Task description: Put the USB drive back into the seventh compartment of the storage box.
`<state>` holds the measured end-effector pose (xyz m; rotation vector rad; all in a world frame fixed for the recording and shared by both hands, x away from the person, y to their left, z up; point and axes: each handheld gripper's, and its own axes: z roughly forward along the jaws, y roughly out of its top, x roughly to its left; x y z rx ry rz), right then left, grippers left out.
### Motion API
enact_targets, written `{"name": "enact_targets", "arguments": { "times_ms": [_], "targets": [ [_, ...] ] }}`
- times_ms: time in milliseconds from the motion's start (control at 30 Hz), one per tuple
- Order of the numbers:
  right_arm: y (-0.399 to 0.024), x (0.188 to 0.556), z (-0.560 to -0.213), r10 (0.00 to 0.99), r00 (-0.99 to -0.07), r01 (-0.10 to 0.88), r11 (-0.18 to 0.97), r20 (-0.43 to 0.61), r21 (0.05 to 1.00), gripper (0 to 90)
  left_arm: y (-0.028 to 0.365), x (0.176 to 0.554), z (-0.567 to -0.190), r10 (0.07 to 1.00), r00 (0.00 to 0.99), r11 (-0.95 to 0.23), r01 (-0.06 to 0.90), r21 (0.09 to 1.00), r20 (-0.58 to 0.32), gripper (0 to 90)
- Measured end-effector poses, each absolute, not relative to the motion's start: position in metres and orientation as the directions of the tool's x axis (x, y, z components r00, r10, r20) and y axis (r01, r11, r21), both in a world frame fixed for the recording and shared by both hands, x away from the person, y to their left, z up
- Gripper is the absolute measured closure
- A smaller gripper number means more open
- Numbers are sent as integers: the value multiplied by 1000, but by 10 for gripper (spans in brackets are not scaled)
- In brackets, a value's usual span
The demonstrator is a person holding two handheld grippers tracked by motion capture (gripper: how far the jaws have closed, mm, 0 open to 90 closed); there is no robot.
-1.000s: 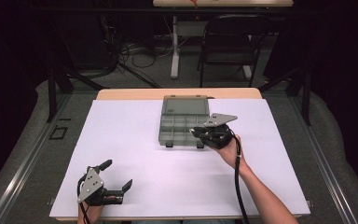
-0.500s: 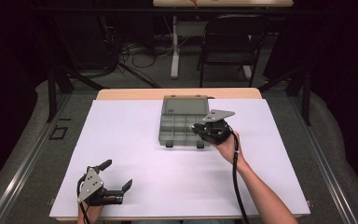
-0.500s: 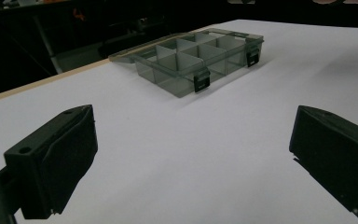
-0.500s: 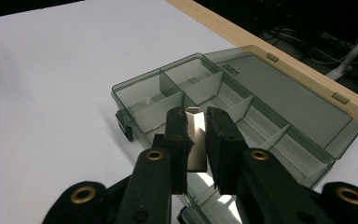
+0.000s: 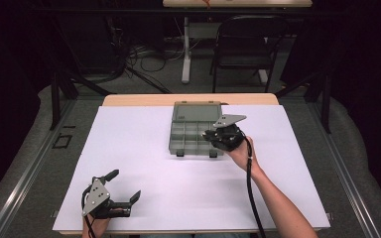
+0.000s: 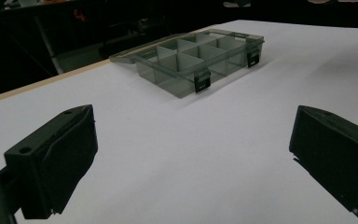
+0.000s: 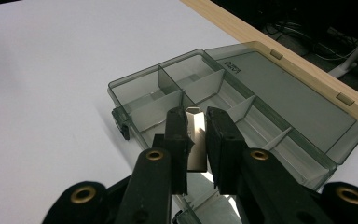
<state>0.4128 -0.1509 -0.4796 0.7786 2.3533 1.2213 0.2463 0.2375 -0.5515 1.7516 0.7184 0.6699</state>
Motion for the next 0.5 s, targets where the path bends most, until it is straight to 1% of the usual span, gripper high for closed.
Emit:
{"name": "enact_targets", "arguments": {
  "times_ms": [500],
  "targets": [
    [-151, 424, -478, 622, -779, 314, 494, -78, 811, 792, 237, 246, -551, 747, 658, -241, 141, 960, 91, 10]
  ]
}}
